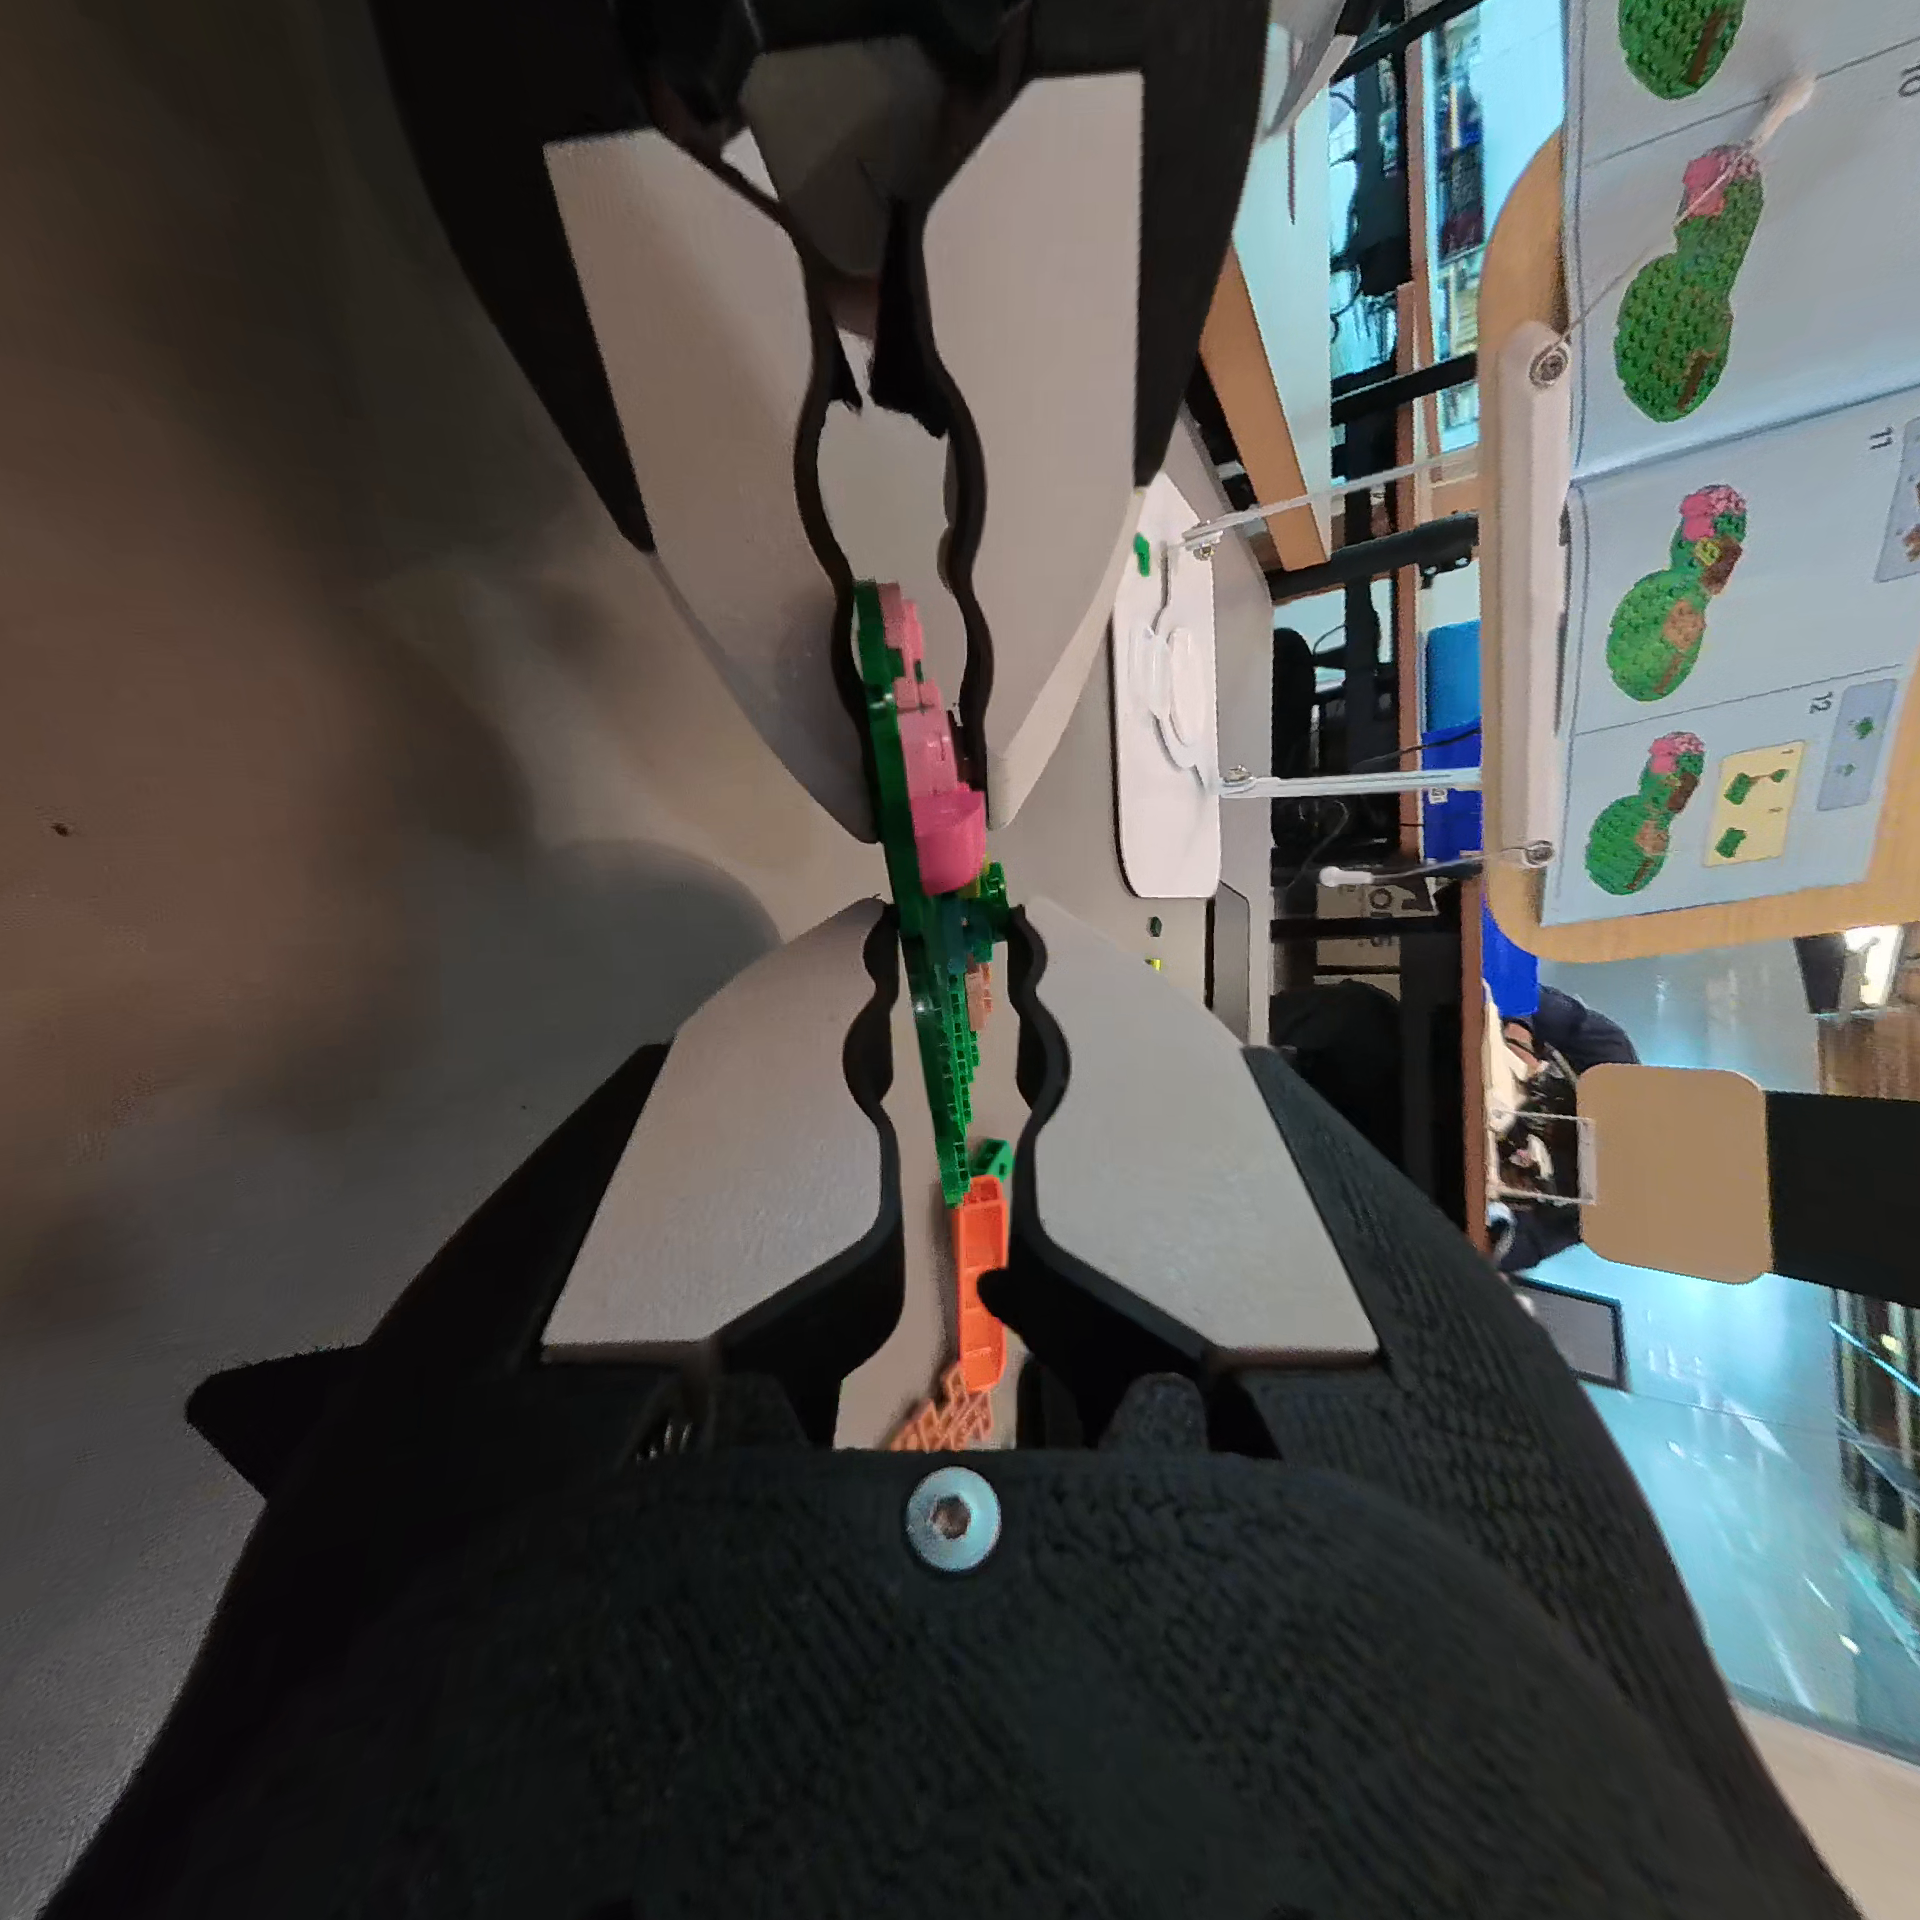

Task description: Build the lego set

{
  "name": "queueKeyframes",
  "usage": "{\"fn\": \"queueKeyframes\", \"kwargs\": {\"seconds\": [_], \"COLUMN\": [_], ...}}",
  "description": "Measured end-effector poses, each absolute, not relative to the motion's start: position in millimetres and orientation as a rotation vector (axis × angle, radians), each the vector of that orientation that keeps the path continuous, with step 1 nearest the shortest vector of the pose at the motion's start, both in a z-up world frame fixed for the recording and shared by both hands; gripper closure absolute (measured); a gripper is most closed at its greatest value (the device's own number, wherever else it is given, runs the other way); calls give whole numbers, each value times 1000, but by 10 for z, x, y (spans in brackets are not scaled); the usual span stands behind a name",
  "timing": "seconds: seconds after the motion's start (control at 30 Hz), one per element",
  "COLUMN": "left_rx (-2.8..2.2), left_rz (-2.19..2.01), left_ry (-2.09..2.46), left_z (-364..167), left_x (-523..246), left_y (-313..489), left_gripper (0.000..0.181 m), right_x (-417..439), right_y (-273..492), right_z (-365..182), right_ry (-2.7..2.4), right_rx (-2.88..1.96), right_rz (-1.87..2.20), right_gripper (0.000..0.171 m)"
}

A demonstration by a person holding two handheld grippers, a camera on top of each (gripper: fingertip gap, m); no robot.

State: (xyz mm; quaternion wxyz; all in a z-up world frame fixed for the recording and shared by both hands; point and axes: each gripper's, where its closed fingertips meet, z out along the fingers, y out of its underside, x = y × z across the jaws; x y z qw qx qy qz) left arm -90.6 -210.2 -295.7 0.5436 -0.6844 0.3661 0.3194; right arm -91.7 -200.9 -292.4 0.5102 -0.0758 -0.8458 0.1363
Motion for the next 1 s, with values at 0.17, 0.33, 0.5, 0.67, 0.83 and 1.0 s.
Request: {"fn": "queueKeyframes", "kwargs": {"seconds": [0.17, 0.33, 0.5, 0.67, 0.83, 1.0], "left_rx": [-1648, -1630, -1627, -1646, -1686, -1693], "left_rz": [783, 792, 782, 800, 819, 815], "left_ry": [868, 901, 915, 914, 901, 904], "left_z": [-2978, -2976, -2982, -2999, -3031, -3044], "left_x": [-932, -904, -874, -882, -911, -915], "left_y": [-2095, -2103, -2103, -2095, -2081, -2080], "left_gripper": [165, 165, 165, 165, 165, 165], "right_x": [-937, -902, -862, -862, -884, -885], "right_y": [-1990, -2004, -2011, -1997, -1972, -1972], "right_z": [-2939, -2949, -2962, -2981, -3010, -3023], "right_ry": [-2013, -2048, -2095, -2099, -2086, -2089], "right_rx": [-145, -158, -191, -184, -154, -139], "right_rz": [214, 270, 357, 314, 220, 210], "right_gripper": [153, 153, 153, 153, 154, 154]}}
